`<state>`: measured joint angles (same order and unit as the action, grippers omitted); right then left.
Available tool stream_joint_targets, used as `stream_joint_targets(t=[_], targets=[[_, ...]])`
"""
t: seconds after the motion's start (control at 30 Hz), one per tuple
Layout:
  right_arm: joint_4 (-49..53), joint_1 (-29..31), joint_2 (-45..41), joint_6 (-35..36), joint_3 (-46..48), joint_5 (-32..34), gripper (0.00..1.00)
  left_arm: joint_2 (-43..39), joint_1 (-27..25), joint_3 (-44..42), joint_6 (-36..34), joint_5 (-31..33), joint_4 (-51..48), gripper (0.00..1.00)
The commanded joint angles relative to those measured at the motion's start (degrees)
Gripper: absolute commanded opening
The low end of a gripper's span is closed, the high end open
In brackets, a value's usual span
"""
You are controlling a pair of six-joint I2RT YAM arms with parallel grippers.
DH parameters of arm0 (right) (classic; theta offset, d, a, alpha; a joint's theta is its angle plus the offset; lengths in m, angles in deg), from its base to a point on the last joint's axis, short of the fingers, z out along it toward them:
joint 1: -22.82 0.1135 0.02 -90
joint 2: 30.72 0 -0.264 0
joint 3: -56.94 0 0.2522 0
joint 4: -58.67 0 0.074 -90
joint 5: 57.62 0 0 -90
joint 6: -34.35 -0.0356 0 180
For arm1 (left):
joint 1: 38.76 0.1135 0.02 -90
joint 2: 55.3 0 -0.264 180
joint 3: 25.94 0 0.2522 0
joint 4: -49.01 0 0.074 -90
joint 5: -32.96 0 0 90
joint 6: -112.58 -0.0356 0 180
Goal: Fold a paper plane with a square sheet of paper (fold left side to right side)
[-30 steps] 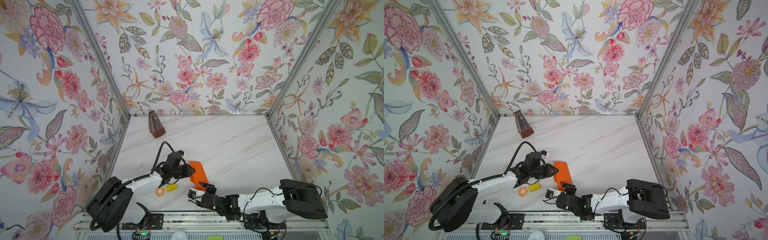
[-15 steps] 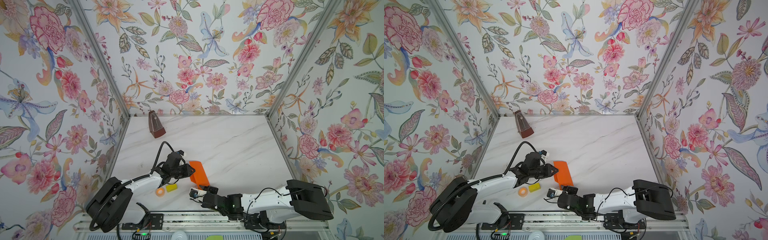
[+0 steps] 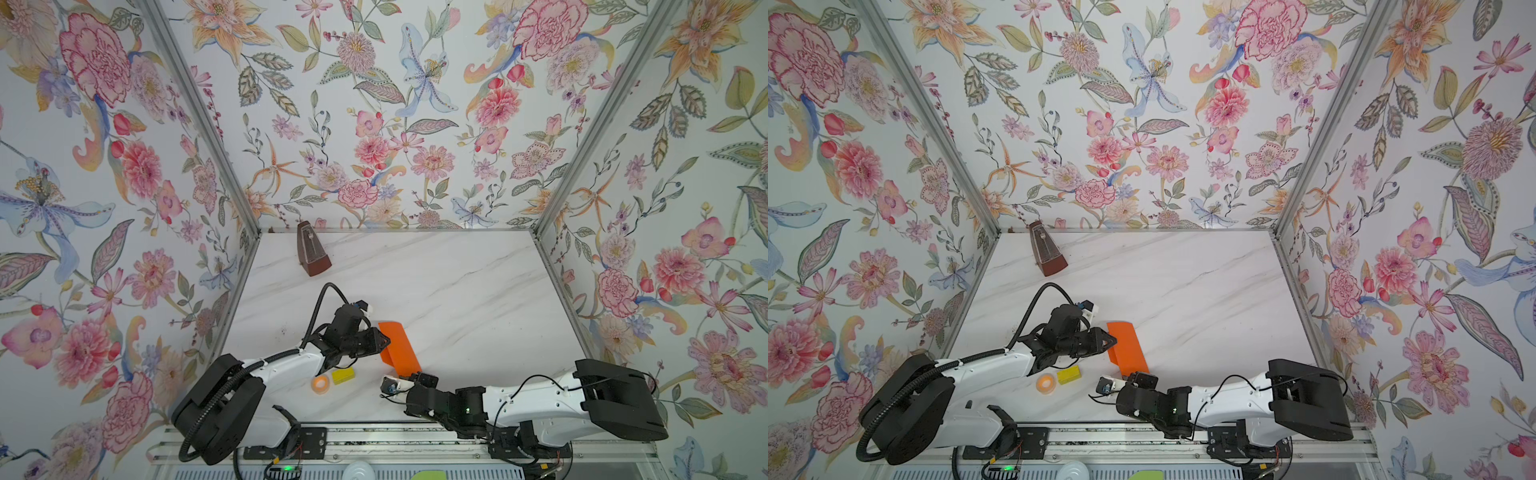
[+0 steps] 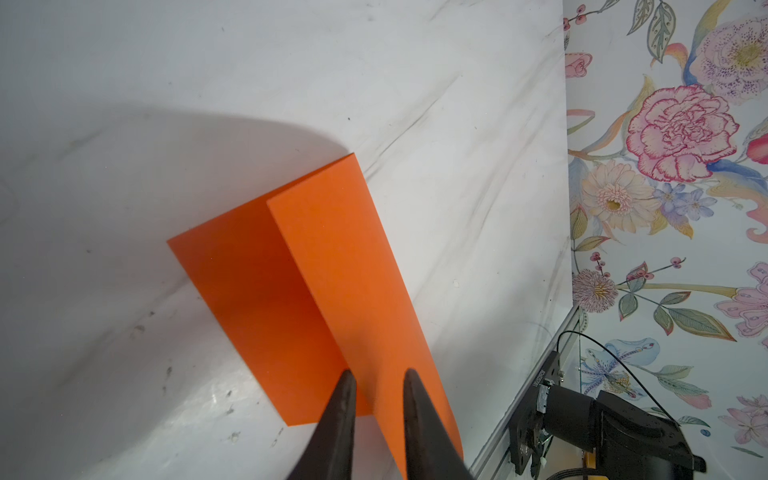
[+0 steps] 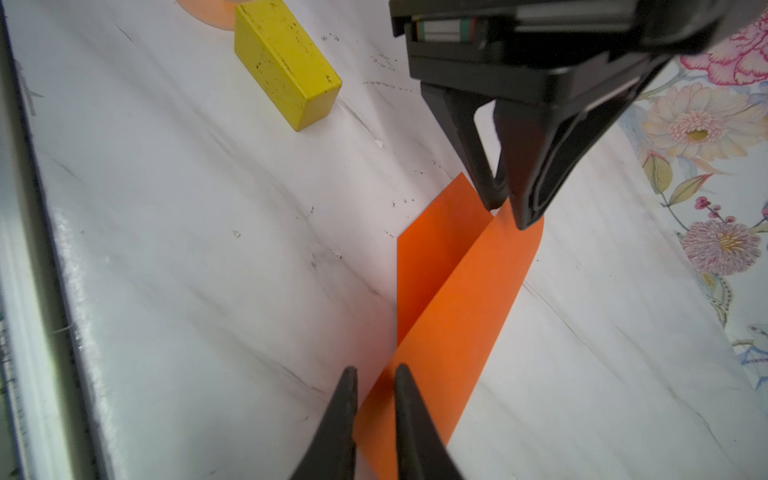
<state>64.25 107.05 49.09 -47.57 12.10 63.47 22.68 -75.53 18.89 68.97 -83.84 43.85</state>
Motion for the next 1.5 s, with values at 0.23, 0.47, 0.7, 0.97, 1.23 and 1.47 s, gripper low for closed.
stream_joint_targets(t=[0.23, 0.47, 0.7, 0.97, 1.23, 1.47], targets=[[1.86, -0.48, -1.31, -1.55, -0.57, 1.25, 0.23, -1.07, 0.11, 1.29, -0.60, 0.19, -1.66, 0.23], [2.98, -0.71, -2.07, -2.49, -0.81, 0.59, 0.07, -1.25, 0.26, 1.50, -0.78, 0.40, -1.90, 0.23], [6.90, -2.01, -3.61, -8.59, -1.91, -3.23, 0.00, -0.97, 0.08, 3.04, -3.51, 1.13, -4.59, 0.23], [11.26, -2.31, -0.73, -24.15, -6.08, -16.07, 0.00, -3.09, 0.67, 9.11, -11.79, 8.26, -18.33, 0.28], [7.38, -3.10, 6.48, -39.79, -11.44, -30.63, 0.00, -2.38, 3.66, 12.36, -17.02, 6.06, -23.09, 0.25], [4.91, -6.30, 8.35, -42.86, -11.54, -33.77, 0.00, 5.20, -1.19, 15.16, -17.17, 0.22, -19.43, 0.13]])
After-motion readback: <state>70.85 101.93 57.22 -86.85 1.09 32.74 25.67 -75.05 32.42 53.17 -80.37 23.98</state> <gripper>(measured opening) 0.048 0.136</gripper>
